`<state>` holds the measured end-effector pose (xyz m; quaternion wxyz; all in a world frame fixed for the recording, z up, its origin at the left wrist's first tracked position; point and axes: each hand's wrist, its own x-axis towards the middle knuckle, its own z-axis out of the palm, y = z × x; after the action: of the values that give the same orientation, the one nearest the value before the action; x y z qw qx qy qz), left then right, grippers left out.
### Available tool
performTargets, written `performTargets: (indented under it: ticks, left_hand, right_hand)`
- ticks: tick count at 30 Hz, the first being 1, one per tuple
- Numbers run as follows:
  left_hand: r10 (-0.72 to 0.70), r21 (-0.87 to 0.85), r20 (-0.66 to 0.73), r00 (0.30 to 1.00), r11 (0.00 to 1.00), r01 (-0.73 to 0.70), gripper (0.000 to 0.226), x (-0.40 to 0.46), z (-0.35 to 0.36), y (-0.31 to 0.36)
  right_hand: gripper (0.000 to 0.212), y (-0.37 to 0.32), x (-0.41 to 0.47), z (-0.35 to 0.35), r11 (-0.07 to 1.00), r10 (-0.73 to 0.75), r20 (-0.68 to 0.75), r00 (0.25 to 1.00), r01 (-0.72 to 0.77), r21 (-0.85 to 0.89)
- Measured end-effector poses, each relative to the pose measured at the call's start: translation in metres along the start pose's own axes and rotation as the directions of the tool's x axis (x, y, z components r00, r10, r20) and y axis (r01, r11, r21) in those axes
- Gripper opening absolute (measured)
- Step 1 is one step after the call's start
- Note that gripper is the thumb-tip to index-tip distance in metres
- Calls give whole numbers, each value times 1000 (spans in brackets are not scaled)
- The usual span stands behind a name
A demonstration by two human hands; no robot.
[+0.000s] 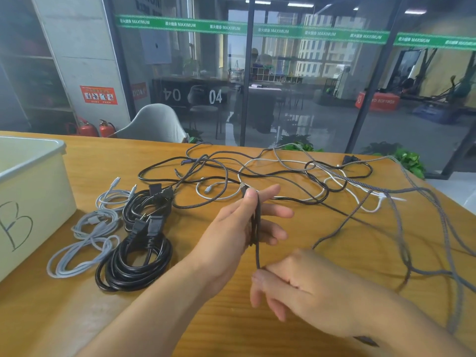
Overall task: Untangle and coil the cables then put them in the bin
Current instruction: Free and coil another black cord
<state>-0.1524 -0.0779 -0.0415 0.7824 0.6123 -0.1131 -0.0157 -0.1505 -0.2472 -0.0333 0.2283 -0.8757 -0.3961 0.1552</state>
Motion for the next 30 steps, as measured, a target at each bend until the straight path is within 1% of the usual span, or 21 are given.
performTargets:
  ticks: [1,3,6,9,11,13,16,17,18,19,21,23,25,27,30]
  left_hand:
    - [-8,-46,24,1000,999,9,50,0,1,2]
    - [-22,-110,67,997,993,29,51,-1,1,5]
    - [-59,-145,146,988,986,80,53,-2,1,8]
    - [-114,-98,242,964,985,141,53,-4,3,11]
    - [-152,-66,271,950,982,177,54,-6,4,12]
    - [-157,-31,293,943,984,173,54,-7,3,12]
    - [-164,51,348,923,986,156,53,-7,-1,11]
    - [-176,85,361,916,984,155,53,-7,-2,10]
    - [-193,130,369,909,979,155,53,-6,-2,9]
    - [-217,190,368,904,969,155,53,-6,-2,7]
    - [-279,329,344,897,930,163,52,-6,-1,3]
    - [-333,440,302,893,880,179,50,-6,0,0]
    - [-362,495,257,896,846,200,50,-6,3,-3]
    - [-362,498,214,907,840,217,50,-4,4,-4]
    - [-342,482,182,922,848,220,50,-3,3,-4]
  right_hand:
    - [48,1,2,3,1000,-1,26,1000,0,19]
    - [48,6,5,8,1000,12,34,999,-12,12]
    - [47,16,10,11,996,35,16,999,-36,76]
    - [47,26,11,9,991,47,-2,999,-47,127]
    - [43,30,11,5,983,62,11,998,-63,175]
    - [43,36,11,-2,980,111,13,994,-112,167]
    - [47,51,11,-13,989,138,-84,987,-132,72]
    - [43,58,10,-17,989,147,-148,978,-141,50]
    - [33,62,9,-22,988,156,-217,964,-152,33]
    - [28,66,6,-27,985,170,-288,943,-167,34]
    - [35,71,3,-33,983,182,-427,886,-174,59]
    - [42,71,2,-35,987,157,-530,833,-145,65]
    - [42,65,1,-33,993,118,-603,789,-113,46]
    - [39,59,1,-33,995,91,-646,758,-96,26]
    - [39,52,-1,-32,997,79,-649,757,-76,33]
